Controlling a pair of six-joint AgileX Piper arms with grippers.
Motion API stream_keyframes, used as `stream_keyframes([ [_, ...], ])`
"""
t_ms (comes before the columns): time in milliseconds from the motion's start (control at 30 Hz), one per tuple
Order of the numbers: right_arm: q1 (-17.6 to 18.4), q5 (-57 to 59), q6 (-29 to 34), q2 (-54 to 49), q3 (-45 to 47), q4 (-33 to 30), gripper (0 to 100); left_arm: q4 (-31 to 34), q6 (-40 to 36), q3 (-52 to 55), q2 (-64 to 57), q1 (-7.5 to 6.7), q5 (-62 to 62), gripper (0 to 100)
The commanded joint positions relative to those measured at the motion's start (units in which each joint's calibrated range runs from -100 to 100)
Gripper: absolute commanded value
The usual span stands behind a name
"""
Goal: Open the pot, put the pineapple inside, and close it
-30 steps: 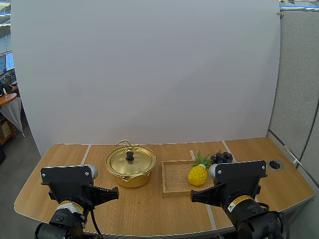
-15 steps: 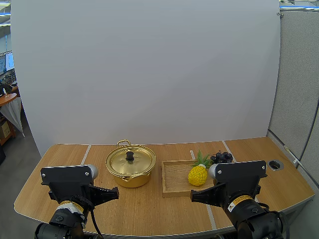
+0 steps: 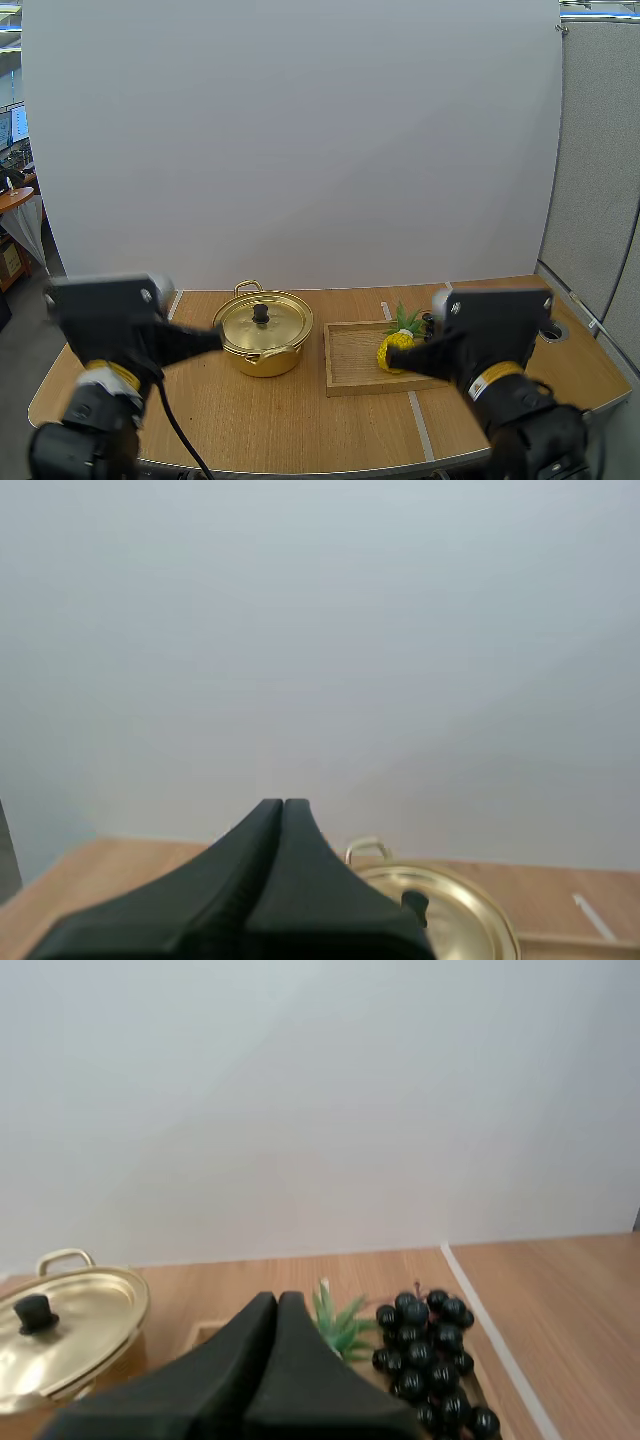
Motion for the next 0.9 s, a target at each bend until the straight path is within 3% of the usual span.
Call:
stream_keyframes([
  [0, 0.1, 7.6, -0.3, -0.2, -7.3, 0.4, 0, 0.4, 2.0, -6.2, -0.1, 0.09, 1.0, 0],
  [300, 0.1, 24.5, -0.3, -0.2, -24.0, -0.7, 0, 0.4, 2.5, -21.5, -0.1, 0.09, 19.1, 0],
  [533, 0.1, 32.6, -0.3, -0.2, -29.4, -0.7, 0, 0.4, 2.0, -22.4, 0.2, 0.09, 26.3, 0],
  [700, 0.1, 39.3, 0.1, 4.7, -31.0, -0.7, 0, -0.8, 2.9, -22.7, 9.8, 0.09, 29.7, 0],
  [867, 0.1, 44.1, 0.2, 12.8, -31.3, -0.7, 0, -7.1, 10.5, -24.9, 21.0, 0.09, 30.8, 0],
])
